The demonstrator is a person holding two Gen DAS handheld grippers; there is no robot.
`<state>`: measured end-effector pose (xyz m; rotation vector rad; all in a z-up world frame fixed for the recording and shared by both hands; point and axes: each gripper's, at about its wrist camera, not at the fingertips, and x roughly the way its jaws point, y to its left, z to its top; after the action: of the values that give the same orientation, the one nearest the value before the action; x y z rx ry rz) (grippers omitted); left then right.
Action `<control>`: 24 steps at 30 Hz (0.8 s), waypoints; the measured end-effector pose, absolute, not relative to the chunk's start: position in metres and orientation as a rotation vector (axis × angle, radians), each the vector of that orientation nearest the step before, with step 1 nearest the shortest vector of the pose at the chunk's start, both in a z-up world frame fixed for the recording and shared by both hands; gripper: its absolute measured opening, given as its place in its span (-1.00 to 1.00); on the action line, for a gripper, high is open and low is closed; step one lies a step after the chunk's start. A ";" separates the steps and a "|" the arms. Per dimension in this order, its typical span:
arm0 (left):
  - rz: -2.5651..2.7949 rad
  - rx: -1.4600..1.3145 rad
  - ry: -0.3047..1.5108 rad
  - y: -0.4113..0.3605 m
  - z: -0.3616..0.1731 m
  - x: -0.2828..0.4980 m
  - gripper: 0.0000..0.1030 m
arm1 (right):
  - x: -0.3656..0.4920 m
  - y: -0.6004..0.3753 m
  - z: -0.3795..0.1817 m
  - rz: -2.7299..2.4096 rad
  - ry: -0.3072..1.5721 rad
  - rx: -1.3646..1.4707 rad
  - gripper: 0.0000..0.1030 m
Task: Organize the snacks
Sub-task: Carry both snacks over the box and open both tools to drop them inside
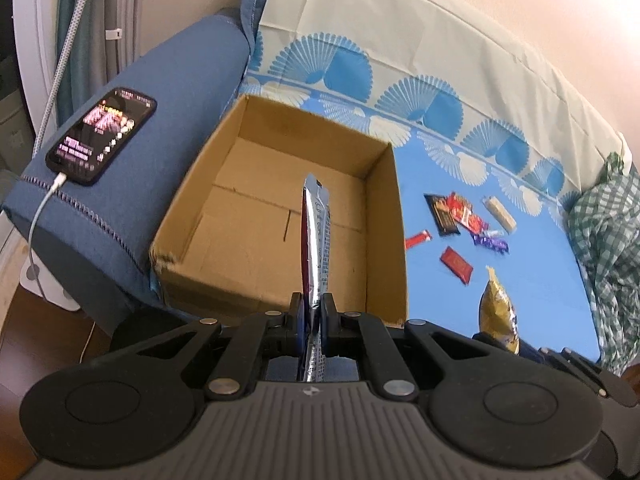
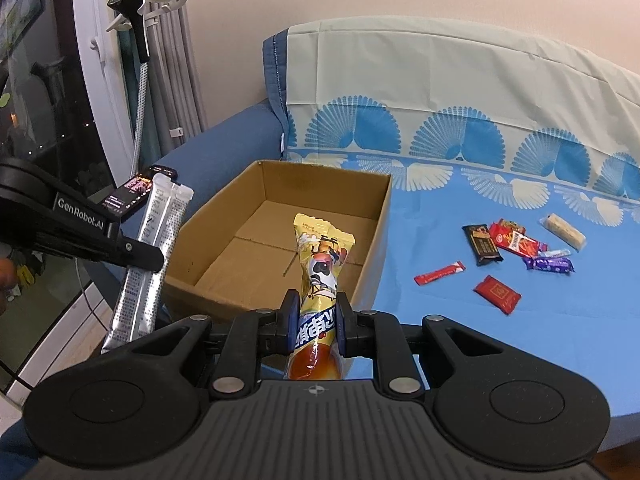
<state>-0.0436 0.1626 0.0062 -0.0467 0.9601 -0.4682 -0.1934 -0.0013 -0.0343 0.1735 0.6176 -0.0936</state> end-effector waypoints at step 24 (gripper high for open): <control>-0.421 0.001 0.966 0.122 -0.015 0.098 -0.86 | -0.038 -0.014 -0.066 -0.032 0.667 0.202 -0.63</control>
<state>0.0978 0.1217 -0.0151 0.0009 0.9660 -0.4212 -0.0379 -0.0141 -0.0662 0.2016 0.6670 -0.0317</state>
